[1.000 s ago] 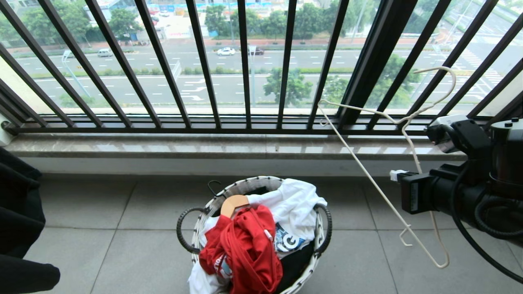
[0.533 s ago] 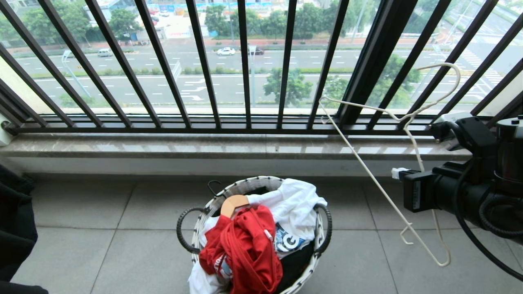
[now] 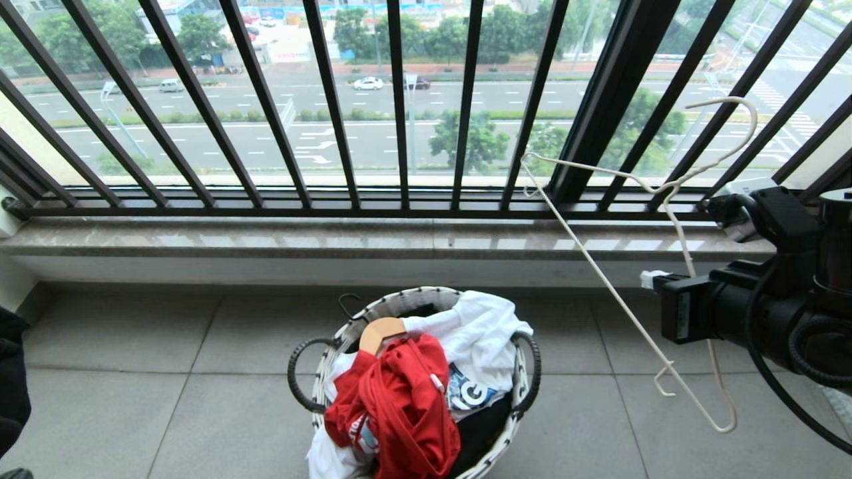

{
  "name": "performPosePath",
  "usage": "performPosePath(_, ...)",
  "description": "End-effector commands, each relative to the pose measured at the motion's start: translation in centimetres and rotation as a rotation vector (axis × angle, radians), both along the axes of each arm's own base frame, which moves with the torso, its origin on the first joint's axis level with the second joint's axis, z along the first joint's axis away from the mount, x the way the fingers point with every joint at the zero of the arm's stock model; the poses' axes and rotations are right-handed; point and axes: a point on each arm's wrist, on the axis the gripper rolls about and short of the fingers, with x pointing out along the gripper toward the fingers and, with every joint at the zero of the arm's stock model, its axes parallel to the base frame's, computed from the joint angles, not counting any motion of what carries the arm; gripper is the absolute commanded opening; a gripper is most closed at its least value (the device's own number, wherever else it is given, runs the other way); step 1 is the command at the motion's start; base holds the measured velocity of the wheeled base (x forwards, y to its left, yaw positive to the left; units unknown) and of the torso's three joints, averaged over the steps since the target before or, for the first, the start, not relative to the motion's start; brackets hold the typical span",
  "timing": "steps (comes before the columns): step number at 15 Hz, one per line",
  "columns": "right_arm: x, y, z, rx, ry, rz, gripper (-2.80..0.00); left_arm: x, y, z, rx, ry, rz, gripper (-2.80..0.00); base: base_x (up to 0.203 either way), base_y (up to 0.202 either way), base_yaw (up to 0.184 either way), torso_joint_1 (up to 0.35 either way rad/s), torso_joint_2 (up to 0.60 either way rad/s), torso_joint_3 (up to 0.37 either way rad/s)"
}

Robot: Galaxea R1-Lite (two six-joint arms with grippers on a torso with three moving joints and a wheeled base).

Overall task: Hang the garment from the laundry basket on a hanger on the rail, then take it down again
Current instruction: Pick up clothes from the basket

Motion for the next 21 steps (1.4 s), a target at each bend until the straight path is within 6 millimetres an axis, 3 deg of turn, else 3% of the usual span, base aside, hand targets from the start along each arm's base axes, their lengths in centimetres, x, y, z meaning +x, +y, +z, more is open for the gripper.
performPosePath(1, -0.1, 0.0, 0.1, 0.001, -0.006, -0.002, -2.80, 4.8, -0.3, 3.2, -0.003, 0.174, -0.080, -2.80, 0.000, 0.000, 0.000, 0.000, 0.00, 0.000)
performPosePath(5, -0.2, -0.1, 0.8, -0.002, -0.031, -0.001, -2.80, 12.4, -2.4, 9.0, -0.040, 0.346, -0.318, -2.80, 0.000, 0.000, 0.000, 0.000, 0.00, 0.000)
performPosePath(8, 0.1, 0.1, 2.6, 0.024, -0.085, 0.000, -2.80, 16.7, -5.2, 11.0, -0.042, 0.505, -0.431, -2.80, 0.000, 0.000, 0.000, 0.000, 0.00, 0.000)
performPosePath(11, 1.4, 0.4, 3.9, 0.033, -0.109, -0.014, -2.80, 19.7, -7.1, 10.2, -0.022, 0.667, -0.463, -2.80, 0.000, 0.000, 0.000, 0.000, 0.00, 0.000)
performPosePath(14, 3.1, 0.7, 2.1, 0.007, -0.047, -0.031, -2.80, 22.2, -8.7, 8.0, -0.028, 0.793, -0.468, -2.80, 0.000, 0.000, 0.000, 0.000, 0.00, 0.000)
performPosePath(16, 3.8, 0.7, 2.2, 0.011, -0.080, -0.040, -2.80, 23.7, -11.0, 5.7, -0.017, 0.908, -0.484, -2.80, 0.000, 0.000, 0.000, 0.000, 0.00, 0.000)
performPosePath(17, 3.8, 0.7, 2.2, 0.013, -0.084, -0.041, -2.80, 24.0, -12.4, 4.7, 0.007, 0.949, -0.487, 0.00, 0.000, 0.000, 0.000, 0.000, 0.00, 0.000)
performPosePath(21, 3.6, 0.6, 2.5, 0.017, -0.095, -0.041, -2.80, 25.5, -15.6, 0.7, 0.035, 1.098, -0.459, 0.00, 0.000, 0.000, 0.000, 0.000, 0.00, 0.000)
